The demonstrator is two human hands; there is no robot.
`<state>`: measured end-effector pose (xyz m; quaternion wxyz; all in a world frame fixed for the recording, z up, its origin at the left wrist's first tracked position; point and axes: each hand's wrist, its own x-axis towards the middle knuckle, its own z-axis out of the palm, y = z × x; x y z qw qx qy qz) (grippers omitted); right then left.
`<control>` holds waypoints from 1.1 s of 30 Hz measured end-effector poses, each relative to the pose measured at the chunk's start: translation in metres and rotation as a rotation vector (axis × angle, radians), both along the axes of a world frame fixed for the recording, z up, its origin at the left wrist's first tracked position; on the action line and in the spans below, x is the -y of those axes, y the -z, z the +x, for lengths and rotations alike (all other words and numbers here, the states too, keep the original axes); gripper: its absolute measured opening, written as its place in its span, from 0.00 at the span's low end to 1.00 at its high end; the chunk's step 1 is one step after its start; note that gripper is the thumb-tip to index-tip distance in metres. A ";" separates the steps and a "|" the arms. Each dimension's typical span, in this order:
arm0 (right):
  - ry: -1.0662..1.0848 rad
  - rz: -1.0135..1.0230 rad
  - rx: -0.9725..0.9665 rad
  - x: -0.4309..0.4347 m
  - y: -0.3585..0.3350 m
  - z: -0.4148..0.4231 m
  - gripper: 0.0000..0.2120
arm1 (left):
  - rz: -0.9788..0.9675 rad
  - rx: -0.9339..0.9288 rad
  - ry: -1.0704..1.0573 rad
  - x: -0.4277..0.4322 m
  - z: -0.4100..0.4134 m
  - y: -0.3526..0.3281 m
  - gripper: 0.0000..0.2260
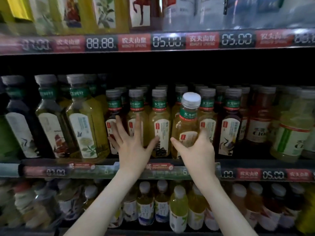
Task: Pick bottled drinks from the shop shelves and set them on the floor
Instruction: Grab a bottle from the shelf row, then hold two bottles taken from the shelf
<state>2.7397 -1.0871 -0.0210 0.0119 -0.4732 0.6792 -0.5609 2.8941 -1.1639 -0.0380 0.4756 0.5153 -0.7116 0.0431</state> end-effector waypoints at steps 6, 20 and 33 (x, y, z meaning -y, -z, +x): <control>0.166 0.066 -0.243 0.018 -0.003 0.007 0.40 | -0.054 0.053 0.109 -0.003 -0.016 -0.001 0.28; 0.211 0.062 -0.755 -0.018 0.018 -0.029 0.32 | -0.280 0.080 0.360 -0.053 -0.089 -0.012 0.25; 0.366 0.051 -0.519 -0.249 0.014 -0.281 0.17 | -0.218 0.039 0.935 -0.229 -0.349 -0.005 0.20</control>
